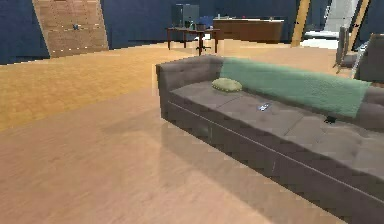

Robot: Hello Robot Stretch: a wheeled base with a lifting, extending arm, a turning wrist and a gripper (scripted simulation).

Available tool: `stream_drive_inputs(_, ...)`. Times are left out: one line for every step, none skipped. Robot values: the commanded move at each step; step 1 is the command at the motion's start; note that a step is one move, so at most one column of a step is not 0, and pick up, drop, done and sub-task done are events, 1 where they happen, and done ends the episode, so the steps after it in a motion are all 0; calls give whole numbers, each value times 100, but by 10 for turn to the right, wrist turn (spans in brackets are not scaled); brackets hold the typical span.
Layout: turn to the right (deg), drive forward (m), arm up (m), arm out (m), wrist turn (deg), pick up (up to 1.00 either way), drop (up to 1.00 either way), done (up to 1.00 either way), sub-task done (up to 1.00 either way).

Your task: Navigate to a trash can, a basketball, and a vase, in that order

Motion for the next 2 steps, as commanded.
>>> stream_drive_inputs(-210,0,0,0,0,0,0,0,0)
stream_drive_inputs(0,100,0,0,0,0,0,0,0)
